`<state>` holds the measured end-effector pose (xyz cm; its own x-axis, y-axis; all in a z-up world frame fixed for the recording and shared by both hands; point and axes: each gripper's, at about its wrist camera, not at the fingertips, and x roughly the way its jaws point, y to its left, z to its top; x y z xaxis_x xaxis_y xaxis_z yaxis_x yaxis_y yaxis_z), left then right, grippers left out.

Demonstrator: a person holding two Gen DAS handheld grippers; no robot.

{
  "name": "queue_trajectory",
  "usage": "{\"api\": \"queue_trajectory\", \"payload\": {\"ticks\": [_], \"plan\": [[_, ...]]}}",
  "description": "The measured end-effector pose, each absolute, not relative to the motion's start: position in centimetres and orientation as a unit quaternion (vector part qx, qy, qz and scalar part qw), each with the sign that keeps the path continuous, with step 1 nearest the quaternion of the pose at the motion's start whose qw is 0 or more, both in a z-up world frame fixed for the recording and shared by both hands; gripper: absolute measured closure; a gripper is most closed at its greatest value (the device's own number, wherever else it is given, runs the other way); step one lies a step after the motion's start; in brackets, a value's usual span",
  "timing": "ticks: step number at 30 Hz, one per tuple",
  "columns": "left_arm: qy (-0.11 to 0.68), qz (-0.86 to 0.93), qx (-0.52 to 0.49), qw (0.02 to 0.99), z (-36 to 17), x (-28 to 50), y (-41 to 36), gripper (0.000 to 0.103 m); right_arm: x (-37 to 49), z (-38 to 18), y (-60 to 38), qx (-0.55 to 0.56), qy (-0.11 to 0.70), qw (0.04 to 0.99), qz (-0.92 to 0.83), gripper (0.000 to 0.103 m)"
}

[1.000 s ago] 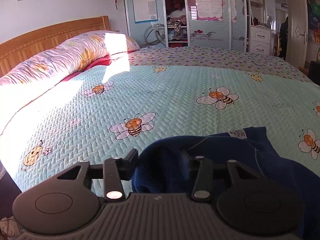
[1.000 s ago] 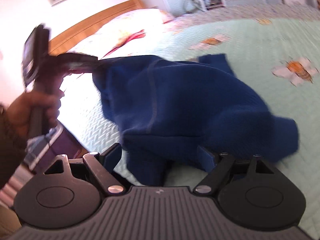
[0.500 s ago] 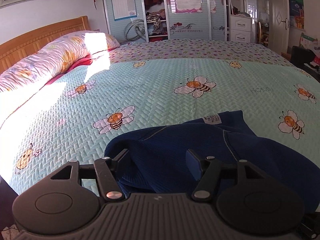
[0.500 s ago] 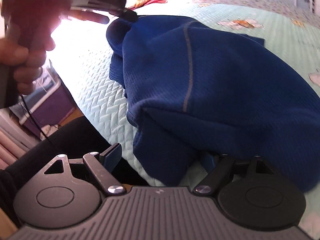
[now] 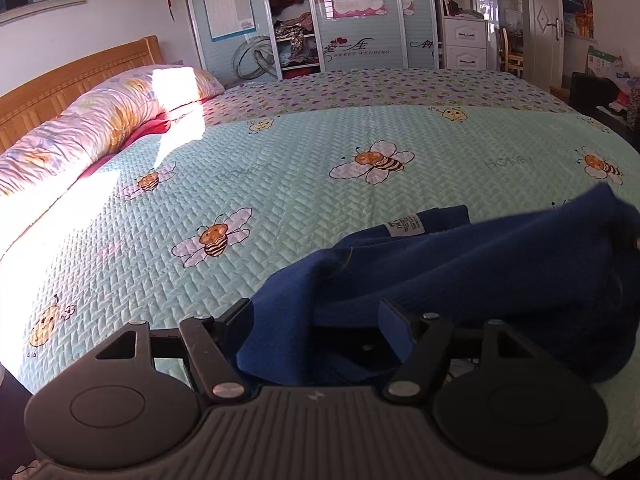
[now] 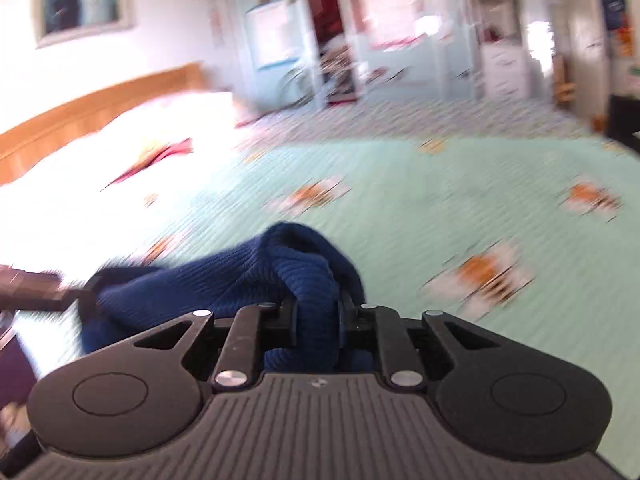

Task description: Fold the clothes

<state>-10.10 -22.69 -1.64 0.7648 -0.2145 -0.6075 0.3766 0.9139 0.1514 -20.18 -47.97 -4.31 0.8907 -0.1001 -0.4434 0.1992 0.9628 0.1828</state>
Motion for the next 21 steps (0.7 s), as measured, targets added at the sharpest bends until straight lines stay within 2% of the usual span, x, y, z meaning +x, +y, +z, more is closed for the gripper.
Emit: {"api": "queue_trajectory", "payload": {"ticks": [3,5,7,12,16,19,20,21], "plan": [[0.296,-0.186,0.144,0.926,-1.8,-10.7,-24.2,0.031,-19.6,-3.7,-51.0,0.075,0.184,0.968,-0.152,0.083],[0.296,-0.203,0.158,0.920,-2.3,-11.1,-25.5,0.031,-18.7,-4.9,-53.1,0.091,0.230,0.954,-0.169,0.082],[0.294,-0.221,0.174,0.914,-2.9,-11.7,-26.5,0.031,-20.3,-6.7,-54.3,0.159,0.242,0.941,-0.175,0.078],[0.269,-0.252,0.228,0.901,-4.5,-13.0,-28.7,0.031,-24.0,-10.3,-55.4,0.285,0.250,0.911,-0.165,0.047],[0.243,-0.227,0.304,0.893,-7.7,-13.0,-30.4,0.026,-25.3,-10.9,-53.6,0.288,0.258,0.911,-0.142,0.041],[0.258,-0.205,0.316,0.890,-10.0,-11.6,-30.9,0.027,-25.8,-11.2,-52.9,0.288,0.267,0.910,-0.135,0.035],[0.263,-0.211,0.305,0.890,-10.3,-11.1,-30.8,0.028,-25.6,-11.3,-52.8,0.290,0.271,0.908,-0.132,0.035],[0.267,-0.219,0.293,0.892,-10.5,-10.5,-30.8,0.040,-25.5,-11.4,-52.7,0.291,0.275,0.907,-0.130,0.035]]}}
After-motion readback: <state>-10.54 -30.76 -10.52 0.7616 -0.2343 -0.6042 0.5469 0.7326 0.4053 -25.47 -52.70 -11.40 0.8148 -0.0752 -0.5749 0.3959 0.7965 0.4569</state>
